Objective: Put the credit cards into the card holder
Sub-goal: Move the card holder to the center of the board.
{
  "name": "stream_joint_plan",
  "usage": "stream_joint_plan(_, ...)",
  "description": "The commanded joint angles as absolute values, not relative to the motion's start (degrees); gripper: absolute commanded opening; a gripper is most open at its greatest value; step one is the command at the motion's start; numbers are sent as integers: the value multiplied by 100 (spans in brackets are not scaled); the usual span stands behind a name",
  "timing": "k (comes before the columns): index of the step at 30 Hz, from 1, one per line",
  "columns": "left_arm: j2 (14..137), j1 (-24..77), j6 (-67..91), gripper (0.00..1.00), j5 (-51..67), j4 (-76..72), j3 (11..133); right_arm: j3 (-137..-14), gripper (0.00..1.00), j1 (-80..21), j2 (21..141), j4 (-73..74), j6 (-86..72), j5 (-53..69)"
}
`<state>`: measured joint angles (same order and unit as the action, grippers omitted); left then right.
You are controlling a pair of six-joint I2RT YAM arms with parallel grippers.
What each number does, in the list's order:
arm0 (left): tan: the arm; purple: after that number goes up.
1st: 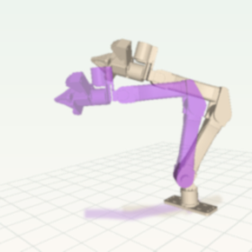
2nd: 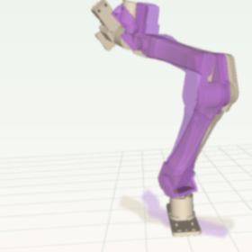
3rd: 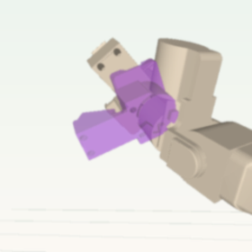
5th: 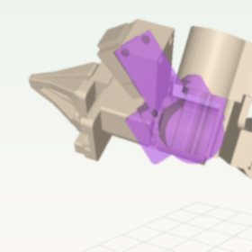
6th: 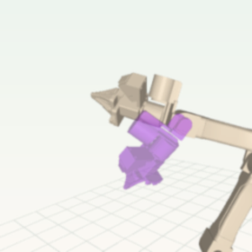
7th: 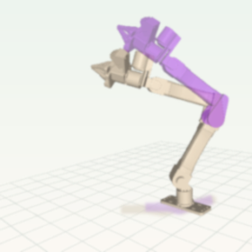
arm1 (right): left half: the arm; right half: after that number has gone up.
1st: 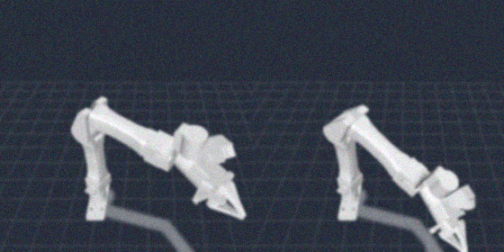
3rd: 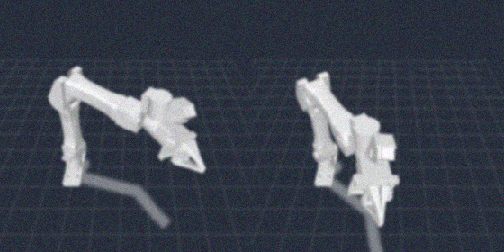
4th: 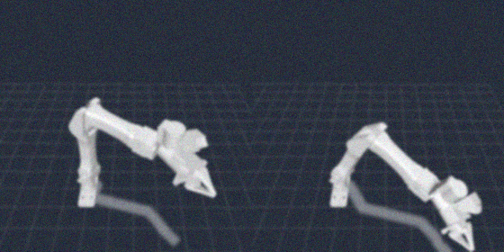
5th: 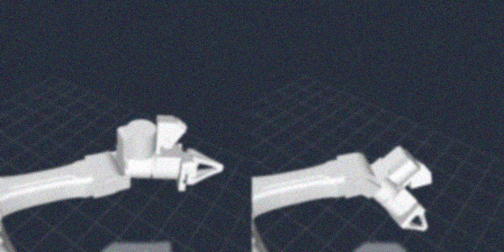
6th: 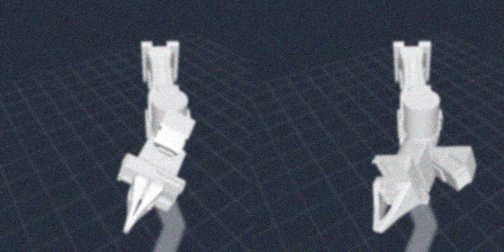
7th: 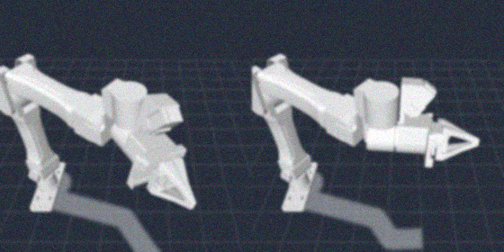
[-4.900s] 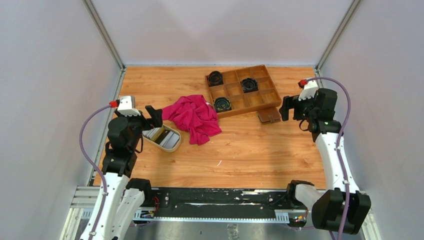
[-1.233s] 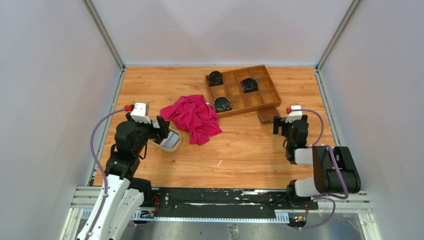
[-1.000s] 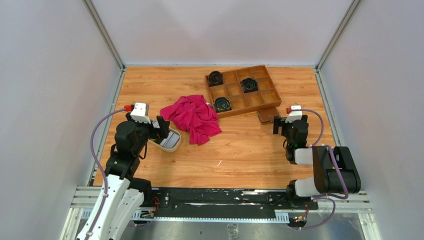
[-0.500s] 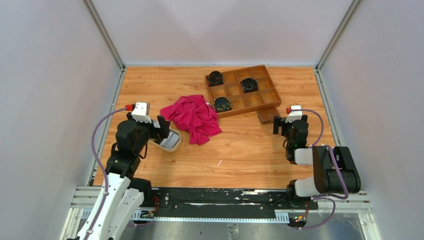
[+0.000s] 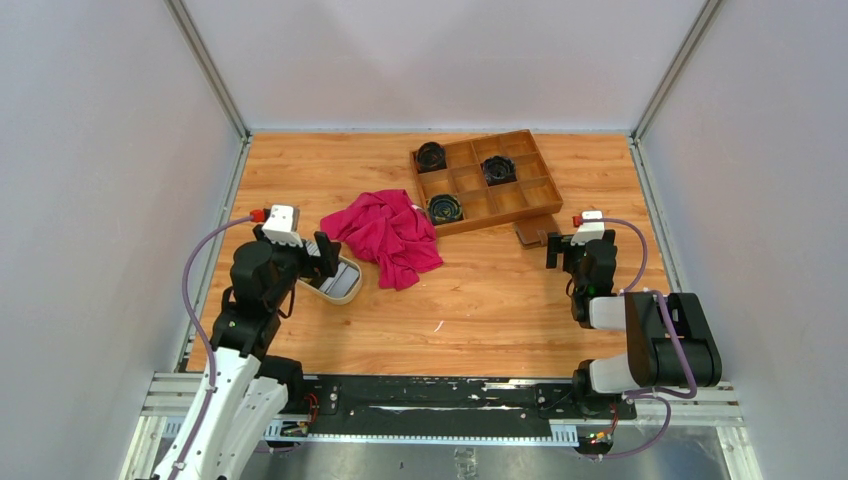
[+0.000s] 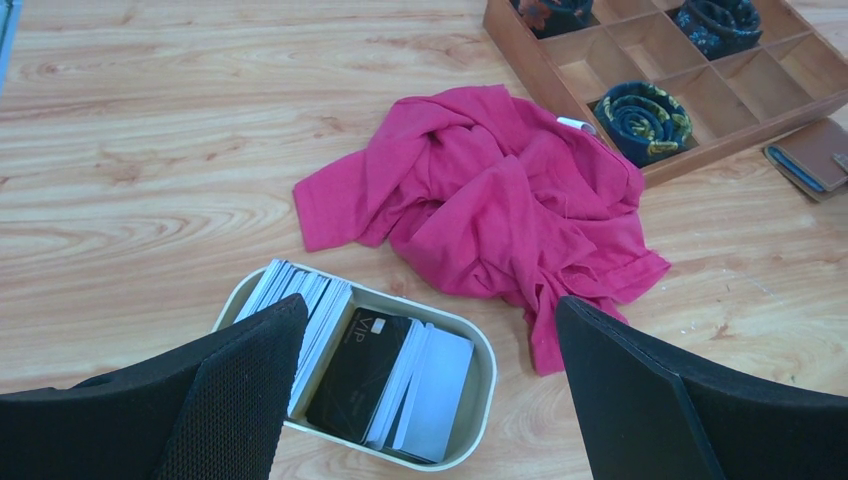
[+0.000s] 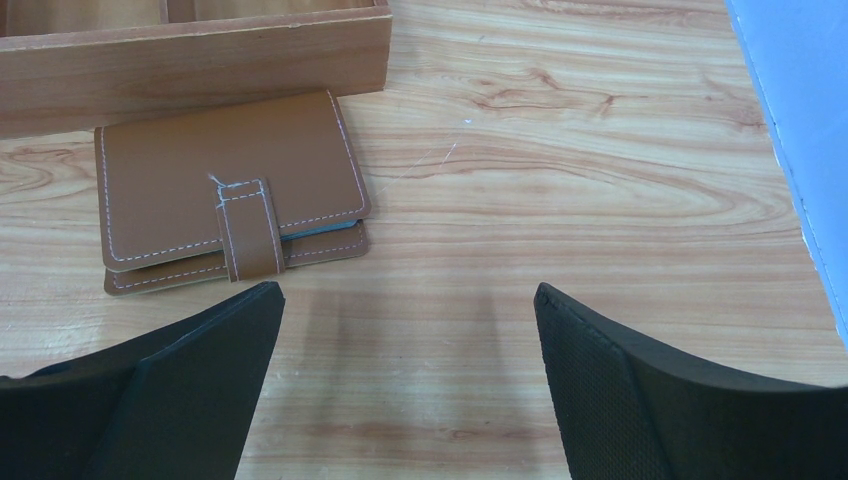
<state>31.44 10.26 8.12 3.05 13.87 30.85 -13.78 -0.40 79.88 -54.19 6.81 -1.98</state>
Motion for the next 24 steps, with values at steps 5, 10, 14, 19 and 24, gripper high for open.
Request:
stream_joint_plan(5,3133,1046,841,100,557,1389,3247,-1465,100,-91,7972,-5396,611,-333)
stream_joint_plan(10,3293,1046,889,100,758,1361,3289,-1455,100,-88,7972,-5396,607,-338)
stream_joint_plan(14,3411,1046,1133,100,935,1279,3322,-1460,100,-88,7972,-5392,606,-333)
stream_joint_plan(19,3400,1046,1278,100,982,1339,3295,-1460,100,-92,7972,-5392,609,-336)
stream_joint_plan(24,3197,1046,1153,100,866,1457,3273,-1467,100,-92,7972,-5396,615,-343)
